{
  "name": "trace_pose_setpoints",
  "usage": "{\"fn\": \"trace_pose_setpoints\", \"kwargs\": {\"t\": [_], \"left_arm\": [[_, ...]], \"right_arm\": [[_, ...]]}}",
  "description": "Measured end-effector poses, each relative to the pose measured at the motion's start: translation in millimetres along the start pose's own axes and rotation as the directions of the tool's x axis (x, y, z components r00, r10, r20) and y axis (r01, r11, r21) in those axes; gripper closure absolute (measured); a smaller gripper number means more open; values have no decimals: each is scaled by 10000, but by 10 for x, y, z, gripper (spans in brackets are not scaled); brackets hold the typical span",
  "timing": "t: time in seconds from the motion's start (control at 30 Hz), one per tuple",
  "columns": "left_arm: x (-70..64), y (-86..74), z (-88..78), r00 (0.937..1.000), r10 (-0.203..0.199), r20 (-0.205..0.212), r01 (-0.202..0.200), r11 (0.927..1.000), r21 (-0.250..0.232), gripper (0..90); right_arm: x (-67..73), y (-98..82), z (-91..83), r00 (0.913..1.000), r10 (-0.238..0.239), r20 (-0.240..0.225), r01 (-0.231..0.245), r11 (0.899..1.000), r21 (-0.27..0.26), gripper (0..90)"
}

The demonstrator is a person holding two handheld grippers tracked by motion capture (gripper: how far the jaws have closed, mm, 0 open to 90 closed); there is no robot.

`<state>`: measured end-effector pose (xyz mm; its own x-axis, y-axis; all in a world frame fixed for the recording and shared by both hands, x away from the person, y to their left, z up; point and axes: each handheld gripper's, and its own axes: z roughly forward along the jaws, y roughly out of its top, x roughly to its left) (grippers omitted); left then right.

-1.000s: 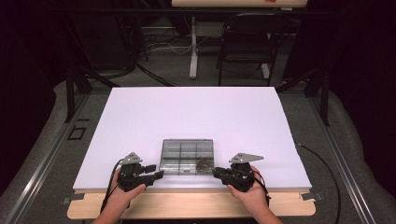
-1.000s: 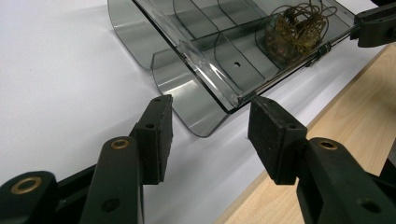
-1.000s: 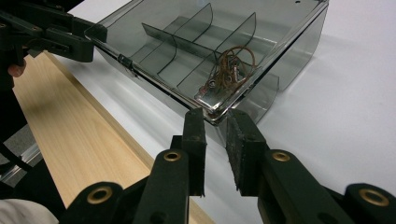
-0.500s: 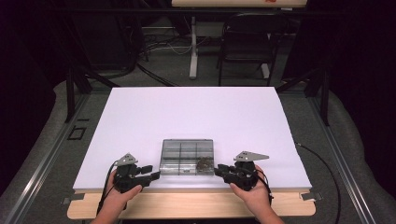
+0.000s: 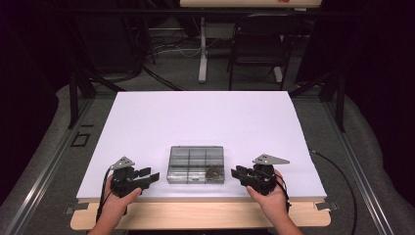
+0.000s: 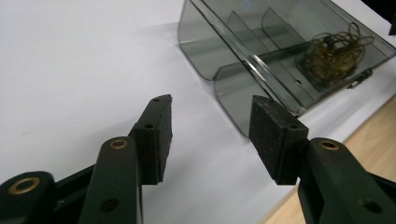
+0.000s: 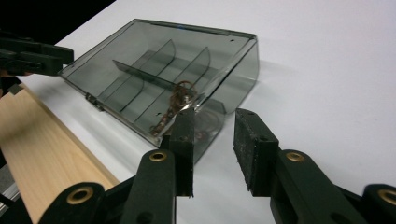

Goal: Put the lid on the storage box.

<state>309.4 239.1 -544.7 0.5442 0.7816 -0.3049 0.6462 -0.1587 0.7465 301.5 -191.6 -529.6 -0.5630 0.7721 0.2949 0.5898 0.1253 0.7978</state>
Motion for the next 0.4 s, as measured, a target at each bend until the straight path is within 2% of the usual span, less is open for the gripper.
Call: {"fn": "trace_pose_setpoints", "kwargs": {"t": [0.17,0.4], "left_arm": [[93,5,-11,9997,-194,-123,194,9998,10,495],[153,8,4,9989,-364,-310,361,9993,-103,494]], "right_arm": [[-77,-4,0,9996,229,186,-228,9997,-98,683],[-155,-16,24,9985,350,412,-355,9993,119,683]]}}
